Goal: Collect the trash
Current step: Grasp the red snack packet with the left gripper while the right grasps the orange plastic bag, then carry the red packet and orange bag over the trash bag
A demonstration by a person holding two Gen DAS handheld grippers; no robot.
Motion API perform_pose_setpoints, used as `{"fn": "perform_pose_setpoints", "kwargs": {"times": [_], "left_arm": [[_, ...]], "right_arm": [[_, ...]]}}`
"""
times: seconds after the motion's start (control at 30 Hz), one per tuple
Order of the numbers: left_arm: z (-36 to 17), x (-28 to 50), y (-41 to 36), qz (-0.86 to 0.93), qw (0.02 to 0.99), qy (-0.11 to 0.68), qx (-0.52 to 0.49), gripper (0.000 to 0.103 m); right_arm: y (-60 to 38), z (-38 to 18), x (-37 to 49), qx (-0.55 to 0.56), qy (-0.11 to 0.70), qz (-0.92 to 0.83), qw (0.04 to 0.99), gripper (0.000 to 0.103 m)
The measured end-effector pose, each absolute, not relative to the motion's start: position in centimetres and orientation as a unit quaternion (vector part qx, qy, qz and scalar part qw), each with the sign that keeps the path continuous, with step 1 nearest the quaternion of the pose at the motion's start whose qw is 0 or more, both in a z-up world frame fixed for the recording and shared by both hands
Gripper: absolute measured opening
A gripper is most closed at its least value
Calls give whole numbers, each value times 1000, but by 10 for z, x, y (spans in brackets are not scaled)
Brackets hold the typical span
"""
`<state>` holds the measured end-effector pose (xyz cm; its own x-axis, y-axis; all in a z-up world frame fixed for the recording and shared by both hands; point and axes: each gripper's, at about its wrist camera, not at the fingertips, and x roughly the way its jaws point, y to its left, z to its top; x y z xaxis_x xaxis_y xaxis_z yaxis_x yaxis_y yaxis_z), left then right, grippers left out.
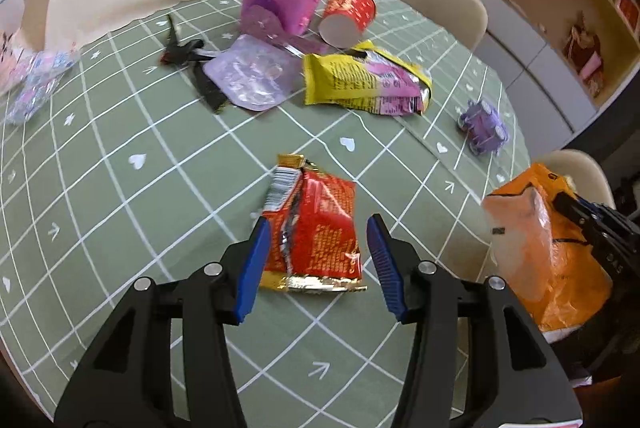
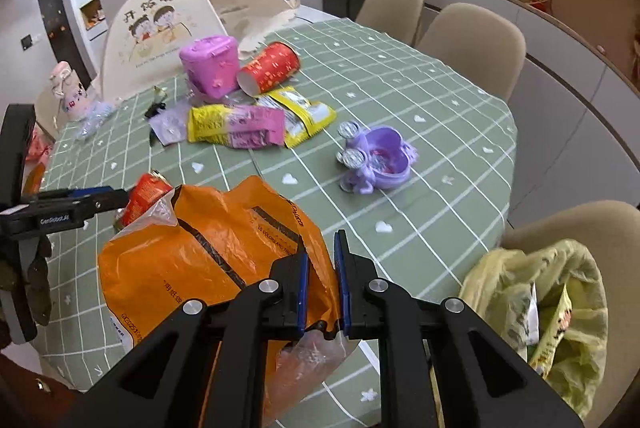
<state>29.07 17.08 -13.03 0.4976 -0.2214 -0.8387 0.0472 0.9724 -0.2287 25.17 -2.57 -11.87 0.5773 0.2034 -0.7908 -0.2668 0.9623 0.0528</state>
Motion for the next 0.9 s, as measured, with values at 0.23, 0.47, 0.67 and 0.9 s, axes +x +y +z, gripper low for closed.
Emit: {"fn": "perform_pose_setpoints", "kwargs": {"times": [0.23, 0.47, 0.67, 0.9], "left_arm": [[-145, 311, 164, -10, 860, 506, -62, 49], [-142, 311, 159, -31, 863, 501, -57, 26], [-133, 311, 140, -76, 865, 494, -41, 6], [-90, 313, 129, -124, 881, 451, -72, 0]], "right_arm": [[-32, -121, 238, -34, 442, 117, 889, 13], [-36, -118, 228, -33, 438, 107, 892, 13], [-46, -107, 226, -28, 424, 91, 901, 13], [-67, -71, 228, -21, 381, 73, 921, 13]]}}
